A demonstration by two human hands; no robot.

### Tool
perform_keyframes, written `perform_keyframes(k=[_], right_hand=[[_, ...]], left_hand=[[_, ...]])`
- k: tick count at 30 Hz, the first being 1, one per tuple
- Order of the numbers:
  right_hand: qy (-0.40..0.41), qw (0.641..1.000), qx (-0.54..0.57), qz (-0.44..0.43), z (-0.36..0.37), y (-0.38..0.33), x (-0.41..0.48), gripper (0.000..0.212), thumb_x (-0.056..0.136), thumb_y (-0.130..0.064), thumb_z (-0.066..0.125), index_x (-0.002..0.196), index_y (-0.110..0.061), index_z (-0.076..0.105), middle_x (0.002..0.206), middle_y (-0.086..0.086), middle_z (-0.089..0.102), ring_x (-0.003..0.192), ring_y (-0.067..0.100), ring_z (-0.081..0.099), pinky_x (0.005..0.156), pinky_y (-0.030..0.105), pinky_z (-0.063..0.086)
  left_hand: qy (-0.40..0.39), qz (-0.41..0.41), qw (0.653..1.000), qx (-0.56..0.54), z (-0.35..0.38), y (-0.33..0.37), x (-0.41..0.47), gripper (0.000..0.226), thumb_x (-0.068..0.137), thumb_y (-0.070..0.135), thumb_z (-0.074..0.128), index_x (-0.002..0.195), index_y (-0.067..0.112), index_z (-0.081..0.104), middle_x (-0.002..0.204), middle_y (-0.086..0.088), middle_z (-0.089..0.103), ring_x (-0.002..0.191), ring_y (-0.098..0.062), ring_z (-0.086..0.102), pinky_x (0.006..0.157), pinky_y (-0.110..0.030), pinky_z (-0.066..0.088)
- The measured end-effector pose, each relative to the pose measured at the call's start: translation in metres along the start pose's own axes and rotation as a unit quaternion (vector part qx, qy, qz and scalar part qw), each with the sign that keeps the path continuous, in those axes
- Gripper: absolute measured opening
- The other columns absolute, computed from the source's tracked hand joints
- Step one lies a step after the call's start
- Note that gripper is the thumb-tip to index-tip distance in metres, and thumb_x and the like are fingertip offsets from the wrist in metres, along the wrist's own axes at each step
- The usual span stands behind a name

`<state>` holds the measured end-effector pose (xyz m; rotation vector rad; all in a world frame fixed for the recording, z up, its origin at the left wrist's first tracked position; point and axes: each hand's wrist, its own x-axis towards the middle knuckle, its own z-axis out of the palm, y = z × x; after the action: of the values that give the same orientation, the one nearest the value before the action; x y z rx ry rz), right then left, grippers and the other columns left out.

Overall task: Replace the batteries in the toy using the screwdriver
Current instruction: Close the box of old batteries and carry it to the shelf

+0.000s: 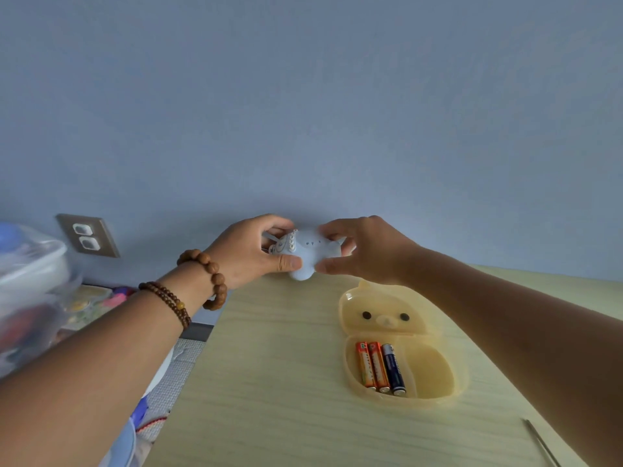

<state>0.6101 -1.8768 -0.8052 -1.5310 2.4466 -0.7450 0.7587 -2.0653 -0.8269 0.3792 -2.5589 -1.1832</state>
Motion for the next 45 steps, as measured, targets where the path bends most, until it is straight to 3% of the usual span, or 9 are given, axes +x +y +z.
perform_keyframes(k=[9,14,18,22,25,29,32,40,45], right_hand=[[-0.028,0.999,0.008,0.022,0.001,0.002,0.006,0.059,0.077,-0.045,0.080,0.131,-0.035,0.059,0.121,-0.015,0.066,0.098,0.005,0.064,0.085,0.024,0.052],[0.001,0.999,-0.027,0.037,-0.018,-0.010,-0.018,0.079,0.075,-0.055,0.077,0.144,-0.030,0.046,0.137,-0.010,0.057,0.109,0.007,0.061,0.091,0.026,0.052],[0.114,0.989,-0.084,-0.043,-0.036,-0.033,-0.103,0.045,0.079,-0.056,0.068,0.118,-0.034,0.065,0.112,-0.019,0.064,0.098,-0.002,0.061,0.083,0.026,0.055],[0.085,0.987,-0.137,-0.028,-0.025,-0.039,-0.192,0.028,0.080,-0.063,0.062,0.099,-0.044,0.068,0.098,-0.030,0.062,0.093,-0.005,0.061,0.071,0.025,0.055],[0.064,0.985,-0.158,-0.021,-0.012,-0.030,-0.219,0.024,0.083,-0.058,0.059,0.101,-0.045,0.067,0.097,-0.029,0.061,0.090,-0.002,0.060,0.066,0.028,0.056],[0.086,0.979,-0.174,-0.059,-0.002,-0.031,-0.229,0.019,0.083,-0.027,0.078,0.098,-0.036,0.071,0.091,-0.021,0.067,0.083,0.009,0.062,0.066,0.032,0.055],[0.091,0.979,-0.165,-0.082,0.003,-0.043,-0.239,0.015,0.084,-0.023,0.075,0.095,-0.033,0.071,0.088,-0.019,0.068,0.079,0.010,0.061,0.064,0.031,0.053],[0.146,0.971,-0.076,-0.173,0.035,-0.066,-0.293,0.013,0.097,-0.024,0.064,0.093,-0.030,0.075,0.089,-0.017,0.069,0.077,0.008,0.061,0.066,0.021,0.051],[0.158,0.974,-0.040,-0.157,0.039,-0.068,-0.299,0.014,0.097,-0.025,0.063,0.094,-0.031,0.076,0.092,-0.019,0.068,0.082,0.007,0.062,0.069,0.018,0.051]], left_hand=[[0.010,-0.004,1.000,-0.019,0.006,-0.009,0.002,0.061,0.069,0.045,0.086,0.125,0.034,0.063,0.115,0.014,0.073,0.106,-0.001,0.069,0.103,-0.037,0.052],[0.028,-0.009,1.000,0.005,0.002,0.001,-0.004,0.073,0.076,0.042,0.084,0.139,0.022,0.054,0.137,0.007,0.062,0.122,-0.009,0.061,0.107,-0.033,0.047],[0.102,0.007,0.995,0.011,-0.010,0.013,-0.023,0.068,0.072,0.041,0.083,0.131,0.018,0.059,0.130,0.003,0.065,0.115,-0.008,0.064,0.103,-0.032,0.050],[0.162,0.123,0.975,0.085,-0.009,0.043,-0.058,0.038,0.076,0.033,0.084,0.109,0.020,0.071,0.105,0.006,0.069,0.095,-0.001,0.067,0.085,-0.021,0.055],[0.086,0.170,0.979,0.076,0.014,0.065,-0.087,0.032,0.075,0.044,0.082,0.100,0.026,0.073,0.097,0.010,0.068,0.092,-0.001,0.067,0.079,-0.018,0.053],[-0.046,0.090,0.993,0.062,0.053,0.077,-0.114,0.051,0.072,0.059,0.076,0.118,0.038,0.066,0.114,0.020,0.063,0.108,0.003,0.061,0.093,-0.025,0.053],[-0.041,0.027,0.998,0.047,0.067,0.082,-0.126,0.060,0.080,0.053,0.072,0.133,0.032,0.053,0.123,0.019,0.058,0.111,0.005,0.059,0.096,-0.015,0.047],[-0.105,-0.031,0.994,-0.005,0.059,0.091,-0.147,0.066,0.083,0.058,0.062,0.141,0.029,0.048,0.131,0.016,0.063,0.113,0.008,0.059,0.105,-0.025,0.046],[-0.100,-0.035,0.993,-0.051,0.050,0.098,-0.156,0.027,0.088,0.038,0.070,0.114,0.035,0.068,0.112,0.021,0.071,0.101,0.006,0.067,0.099,-0.031,0.053]])
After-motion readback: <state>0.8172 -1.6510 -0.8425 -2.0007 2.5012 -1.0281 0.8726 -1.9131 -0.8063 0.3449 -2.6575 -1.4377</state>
